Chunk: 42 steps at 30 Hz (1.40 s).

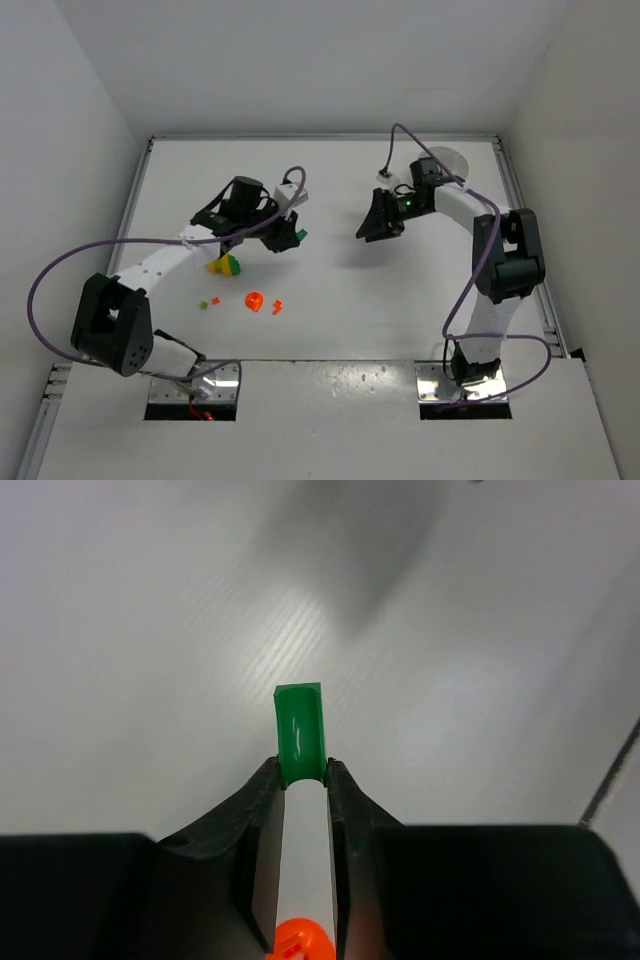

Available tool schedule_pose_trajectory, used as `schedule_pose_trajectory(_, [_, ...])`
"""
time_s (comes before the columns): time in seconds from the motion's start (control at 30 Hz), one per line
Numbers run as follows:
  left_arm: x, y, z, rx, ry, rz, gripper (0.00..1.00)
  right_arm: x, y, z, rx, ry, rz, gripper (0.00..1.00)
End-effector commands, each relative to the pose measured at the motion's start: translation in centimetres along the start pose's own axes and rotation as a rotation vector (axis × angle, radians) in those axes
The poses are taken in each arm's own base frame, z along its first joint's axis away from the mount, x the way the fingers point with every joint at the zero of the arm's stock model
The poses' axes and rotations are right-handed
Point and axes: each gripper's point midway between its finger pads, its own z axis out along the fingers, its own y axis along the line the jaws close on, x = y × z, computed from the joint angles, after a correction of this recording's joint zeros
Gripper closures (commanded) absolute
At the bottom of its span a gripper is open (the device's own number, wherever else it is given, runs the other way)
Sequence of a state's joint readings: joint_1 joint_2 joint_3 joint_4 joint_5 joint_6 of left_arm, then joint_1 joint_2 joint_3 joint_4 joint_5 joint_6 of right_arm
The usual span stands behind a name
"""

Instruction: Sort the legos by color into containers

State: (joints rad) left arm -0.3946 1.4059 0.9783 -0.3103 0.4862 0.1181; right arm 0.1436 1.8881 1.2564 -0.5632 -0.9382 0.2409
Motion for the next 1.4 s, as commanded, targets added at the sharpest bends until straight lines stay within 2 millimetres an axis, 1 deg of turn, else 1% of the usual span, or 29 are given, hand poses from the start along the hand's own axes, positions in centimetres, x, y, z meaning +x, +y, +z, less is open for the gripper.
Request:
schedule_pose_trajectory(0.0, [-2.4,-4.7,0.2,0.119,-0.038,0.048,0.8,-0.3,4.1,1.1,-0.171,0.008,-0.048,0.45])
schedule_pose_trajectory(0.07, [-2.7,-6.1,0.5,0.132,-0.035,0.068,0.8,0.3,4.8,1.8,-0.179,0.033,-0.053,0.44])
schedule_pose_trajectory(0.1, [-2.6,-7.4,0.8,0.155,-0.027,0.091,0.8,0.5,5.0,2.0,-0.182,0.041,-0.057,0.41])
schedule_pose_trajectory(0.13, [-2.5,-7.6,1.0,0.144,-0.022,0.101,0.8,0.6,5.0,2.0,-0.181,0.046,-0.049,0.41])
schedule_pose_trajectory(0.2, [-2.8,-8.6,1.2,0.15,-0.023,0.134,0.8,1.1,6.0,2.5,-0.19,0.064,-0.071,0.4])
schedule_pose_trajectory(0.23, [-2.6,-8.5,1.4,0.151,-0.015,0.131,0.8,1.1,6.0,2.5,-0.19,0.064,-0.071,0.4])
schedule_pose_trajectory(0.27, [-3.1,-8.9,1.4,0.159,-0.024,0.141,0.8,1.4,6.1,2.8,-0.193,0.071,-0.071,0.38])
schedule_pose_trajectory(0.33, [-3.2,-9.2,1.6,0.16,-0.02,0.148,0.8,1.6,6.3,3.0,-0.195,0.079,-0.075,0.38])
schedule_pose_trajectory(0.4, [-2.9,-9.3,2.0,0.157,-0.009,0.15,0.8,1.6,7.1,3.1,-0.221,0.088,-0.078,0.38])
schedule_pose_trajectory(0.43, [-2.9,-9.7,2.0,0.166,-0.008,0.156,0.8,1.9,7.4,3.4,-0.225,0.099,-0.083,0.38])
schedule_pose_trajectory(0.47, [-2.9,-9.5,2.0,0.157,-0.007,0.156,0.8,2.0,7.3,3.5,-0.233,0.106,-0.074,0.38])
schedule_pose_trajectory(0.53, [-2.8,-9.8,2.2,0.145,-0.003,0.176,0.8,2.6,7.9,4.0,-0.25,0.129,-0.084,0.38])
schedule_pose_trajectory(0.57, [-2.8,-9.6,2.2,0.136,-0.002,0.176,0.8,2.5,7.7,4.2,-0.25,0.128,-0.077,0.38])
schedule_pose_trajectory(0.6, [-2.8,-9.3,2.2,0.122,-0.001,0.185,0.8,3.2,8.3,4.4,-0.28,0.152,-0.074,0.38])
schedule_pose_trajectory(0.67, [-2.6,-9.4,2.5,0.121,0.009,0.198,0.8,3.4,8.5,4.9,-0.295,0.161,-0.078,0.38])
schedule_pose_trajectory(0.73, [-2.6,-9.3,2.6,0.112,0.01,0.198,0.82,4.1,9.1,5.3,-0.321,0.19,-0.078,0.4])
schedule_pose_trajectory(0.77, [-2.6,-9.3,2.6,0.112,0.01,0.198,0.82,3.9,9.0,5.5,-0.321,0.19,-0.078,0.41])
schedule_pose_trajectory(0.87, [-2.6,-9.3,2.6,0.112,0.01,0.198,0.82,4.5,9.3,6.0,-0.333,0.213,-0.077,0.46])
schedule_pose_trajectory(0.9, [-2.6,-9.1,2.6,0.103,0.011,0.199,0.82,4.8,9.4,6.2,-0.346,0.228,-0.072,0.52])
schedule_pose_trajectory(0.97, [-2.6,-9.0,2.6,0.093,0.012,0.199,0.82,5.1,9.7,6.4,-0.348,0.238,-0.076,0.59])
schedule_pose_trajectory(1.0, [-2.3,-8.7,2.7,0.083,0.014,0.198,0.82,5.1,9.7,6.4,-0.348,0.238,-0.076,0.62])
schedule_pose_trajectory(1.03, [-2.3,-8.7,2.7,0.083,0.014,0.198,0.82,5.2,9.6,6.5,-0.355,0.244,-0.068,0.68])
schedule_pose_trajectory(1.1, [-2.1,-8.8,2.5,0.083,0.014,0.198,0.82,5.2,9.6,6.5,-0.355,0.244,-0.068,0.74])
schedule_pose_trajectory(1.13, [-2.3,-8.8,2.6,0.082,0.005,0.201,0.82,5.2,9.6,6.5,-0.355,0.244,-0.068,0.79])
schedule_pose_trajectory(1.2, [-2.2,-8.8,2.4,0.082,0.005,0.201,0.82,5.0,9.7,6.5,-0.357,0.24,-0.076,0.82])
schedule_pose_trajectory(1.23, [-2.2,-8.8,2.4,0.082,0.005,0.201,0.82,5.0,9.5,6.7,-0.354,0.246,-0.059,0.86])
schedule_pose_trajectory(1.27, [-2.2,-8.8,2.4,0.082,0.005,0.201,0.82,5.1,9.7,6.6,-0.363,0.248,-0.058,0.88])
schedule_pose_trajectory(1.33, [-2.0,-8.8,2.2,0.082,0.003,0.211,0.71,4.8,9.8,6.6,-0.366,0.242,-0.075,0.93])
schedule_pose_trajectory(1.37, [-2.0,-8.8,2.2,0.082,0.003,0.211,0.61,4.8,9.8,6.6,-0.366,0.242,-0.075,0.95])
